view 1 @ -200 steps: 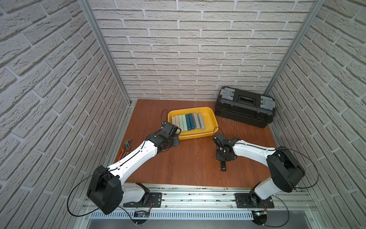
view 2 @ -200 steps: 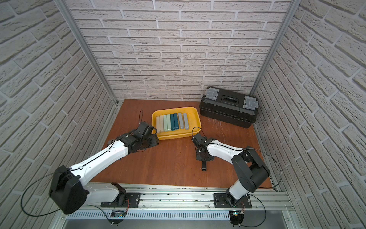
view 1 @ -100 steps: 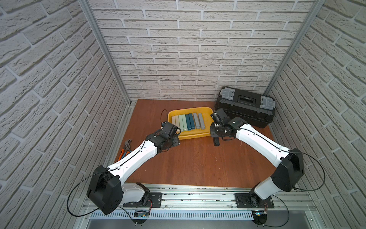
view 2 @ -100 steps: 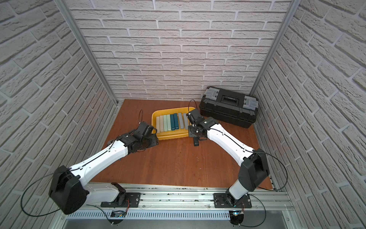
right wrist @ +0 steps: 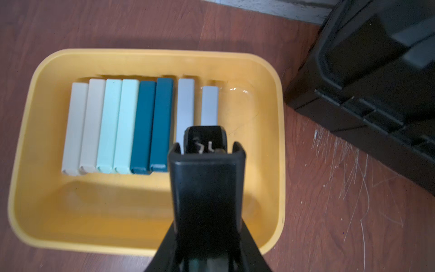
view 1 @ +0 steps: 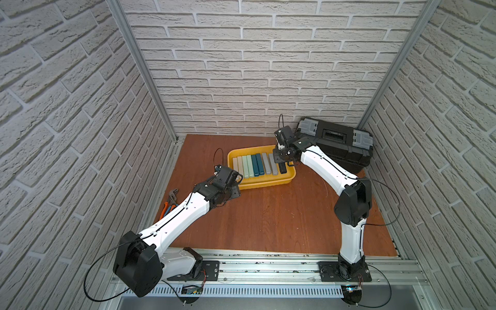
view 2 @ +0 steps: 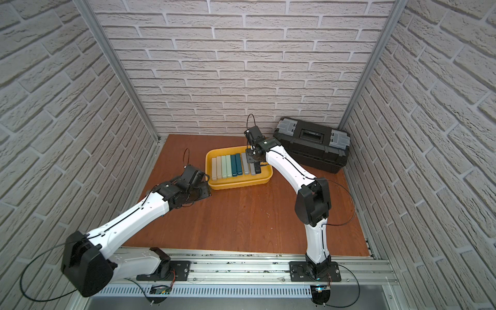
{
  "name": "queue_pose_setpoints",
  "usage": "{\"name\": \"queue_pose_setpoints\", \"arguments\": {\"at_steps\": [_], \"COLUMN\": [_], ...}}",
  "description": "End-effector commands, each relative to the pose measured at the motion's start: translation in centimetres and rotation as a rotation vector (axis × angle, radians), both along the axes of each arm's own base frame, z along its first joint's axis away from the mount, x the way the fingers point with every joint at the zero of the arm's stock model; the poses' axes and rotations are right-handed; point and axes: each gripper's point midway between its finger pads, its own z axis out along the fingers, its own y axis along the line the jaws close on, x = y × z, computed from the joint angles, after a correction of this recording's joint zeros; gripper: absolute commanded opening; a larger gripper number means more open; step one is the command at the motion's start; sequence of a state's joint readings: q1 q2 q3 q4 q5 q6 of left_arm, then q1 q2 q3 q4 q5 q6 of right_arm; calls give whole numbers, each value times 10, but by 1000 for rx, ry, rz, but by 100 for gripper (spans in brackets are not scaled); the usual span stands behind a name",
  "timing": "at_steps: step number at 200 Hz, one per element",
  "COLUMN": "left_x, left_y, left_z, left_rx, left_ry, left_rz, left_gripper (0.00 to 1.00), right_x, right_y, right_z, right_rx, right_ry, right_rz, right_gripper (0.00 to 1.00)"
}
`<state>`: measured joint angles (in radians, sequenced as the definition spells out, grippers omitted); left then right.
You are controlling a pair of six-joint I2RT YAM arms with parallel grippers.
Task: Put the pruning pliers into the storage box
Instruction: Place the pruning pliers in the storage box.
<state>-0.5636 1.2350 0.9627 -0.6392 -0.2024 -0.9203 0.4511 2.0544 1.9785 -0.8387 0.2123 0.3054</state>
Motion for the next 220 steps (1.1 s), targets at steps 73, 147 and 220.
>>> {"name": "queue_pose_setpoints", "arguments": {"at_steps": [73, 147, 220], "left_x": [11, 27, 34], "left_y": [16, 17, 17], "left_z": [-15, -23, -25], "left_rx": [20, -1, 3], "left_ry": [59, 86, 99], "left_rz": [50, 69, 72], "left_gripper": [63, 63, 63], "right_x": [63, 90, 95], "right_y": [-8, -12, -22], "right_z": [-58, -85, -104], "right_rx": [-13, -33, -44], "right_ry": [26, 33, 53], "right_rz": [-7, -28, -44], "right_gripper": [16, 16, 16]}}
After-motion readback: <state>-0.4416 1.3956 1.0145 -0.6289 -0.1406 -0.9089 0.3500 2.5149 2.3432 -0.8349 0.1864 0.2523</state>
